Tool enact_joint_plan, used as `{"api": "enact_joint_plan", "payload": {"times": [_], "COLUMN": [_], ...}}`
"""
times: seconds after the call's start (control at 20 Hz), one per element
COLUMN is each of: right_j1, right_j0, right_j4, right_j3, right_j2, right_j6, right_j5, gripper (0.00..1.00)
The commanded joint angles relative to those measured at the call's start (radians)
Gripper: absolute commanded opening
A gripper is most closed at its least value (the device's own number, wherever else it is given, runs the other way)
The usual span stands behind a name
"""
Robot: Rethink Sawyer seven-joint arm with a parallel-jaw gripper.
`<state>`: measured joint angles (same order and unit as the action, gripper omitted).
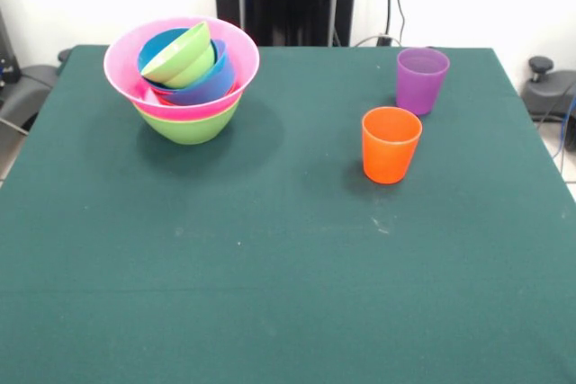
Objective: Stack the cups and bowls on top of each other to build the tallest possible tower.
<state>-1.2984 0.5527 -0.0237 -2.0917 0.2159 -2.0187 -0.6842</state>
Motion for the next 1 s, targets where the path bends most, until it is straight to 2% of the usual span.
{"api": "enact_joint_plan", "payload": {"times": [0.05, 0.5, 0.7, 1.0], "right_j1": [0.087, 0.148, 0.229, 0.360], "right_j0": [0.084, 0.188, 0.210, 0.199], "right_j4": [0.111, 0.191, 0.262, 0.376], "right_j3": [-0.011, -0.034, -0.007, 0.056], "right_j2": [0.123, 0.204, 0.229, 0.207], "right_j6": [0.297, 0.270, 0.229, 0.148], "right_j5": [0.004, 0.078, 0.134, 0.214], "gripper": [0.00, 0.00, 0.00, 0.00]}}
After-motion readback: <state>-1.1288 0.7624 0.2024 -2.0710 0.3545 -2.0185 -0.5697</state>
